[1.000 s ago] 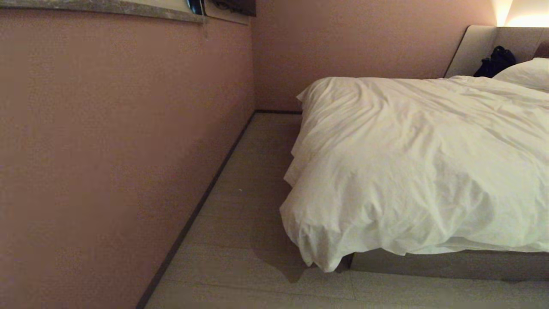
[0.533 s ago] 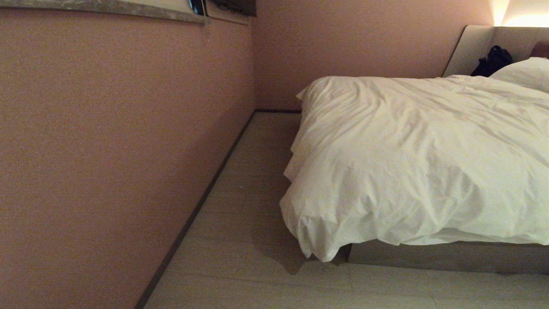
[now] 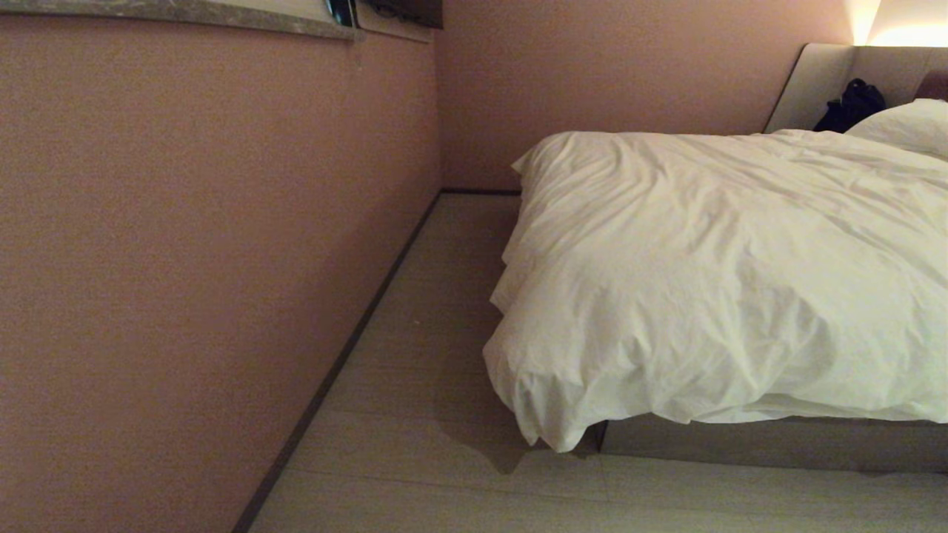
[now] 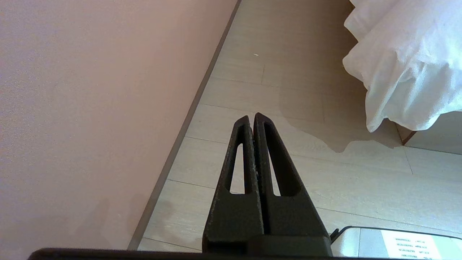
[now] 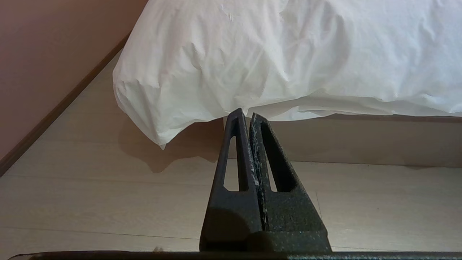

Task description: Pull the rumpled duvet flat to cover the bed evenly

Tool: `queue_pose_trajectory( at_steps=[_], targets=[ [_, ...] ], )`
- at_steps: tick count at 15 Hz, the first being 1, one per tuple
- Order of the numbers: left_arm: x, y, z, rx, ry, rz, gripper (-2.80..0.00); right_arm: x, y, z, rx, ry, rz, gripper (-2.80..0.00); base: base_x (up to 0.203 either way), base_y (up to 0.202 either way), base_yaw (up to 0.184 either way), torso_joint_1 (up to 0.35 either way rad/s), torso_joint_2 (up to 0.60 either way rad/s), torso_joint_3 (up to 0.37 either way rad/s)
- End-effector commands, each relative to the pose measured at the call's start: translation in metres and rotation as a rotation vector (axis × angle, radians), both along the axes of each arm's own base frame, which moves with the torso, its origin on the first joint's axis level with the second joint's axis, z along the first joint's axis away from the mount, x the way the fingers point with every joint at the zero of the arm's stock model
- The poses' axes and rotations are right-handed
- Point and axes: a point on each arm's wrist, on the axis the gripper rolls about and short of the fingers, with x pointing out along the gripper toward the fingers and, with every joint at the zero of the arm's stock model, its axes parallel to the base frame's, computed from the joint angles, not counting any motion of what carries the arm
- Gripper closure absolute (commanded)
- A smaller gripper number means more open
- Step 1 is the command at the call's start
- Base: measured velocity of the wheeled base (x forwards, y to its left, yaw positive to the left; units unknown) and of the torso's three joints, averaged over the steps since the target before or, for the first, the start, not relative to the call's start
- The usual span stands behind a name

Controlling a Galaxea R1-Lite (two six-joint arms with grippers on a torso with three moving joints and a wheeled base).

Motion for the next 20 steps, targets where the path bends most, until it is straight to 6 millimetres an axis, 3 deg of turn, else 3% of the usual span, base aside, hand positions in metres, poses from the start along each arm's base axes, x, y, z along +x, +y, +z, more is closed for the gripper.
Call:
queue_pose_trajectory(
  at_steps=[1, 20],
  targets=[
    [-0.0001, 0.0, -0.0002, -0.001, 0.001, 0.001, 0.0, 0.0, 0.0, 0.0, 0.0, -0.001, 0.0, 0.0, 0.0, 0.0, 0.0, 0.0, 0.0, 0.0],
    [-0.0001, 0.0, -0.0002, -0.001, 0.001, 0.001, 0.0, 0.0, 0.0, 0.0, 0.004, -0.001, 0.0, 0.0, 0.0, 0.0, 0.0, 0.0, 0.0, 0.0]
  ],
)
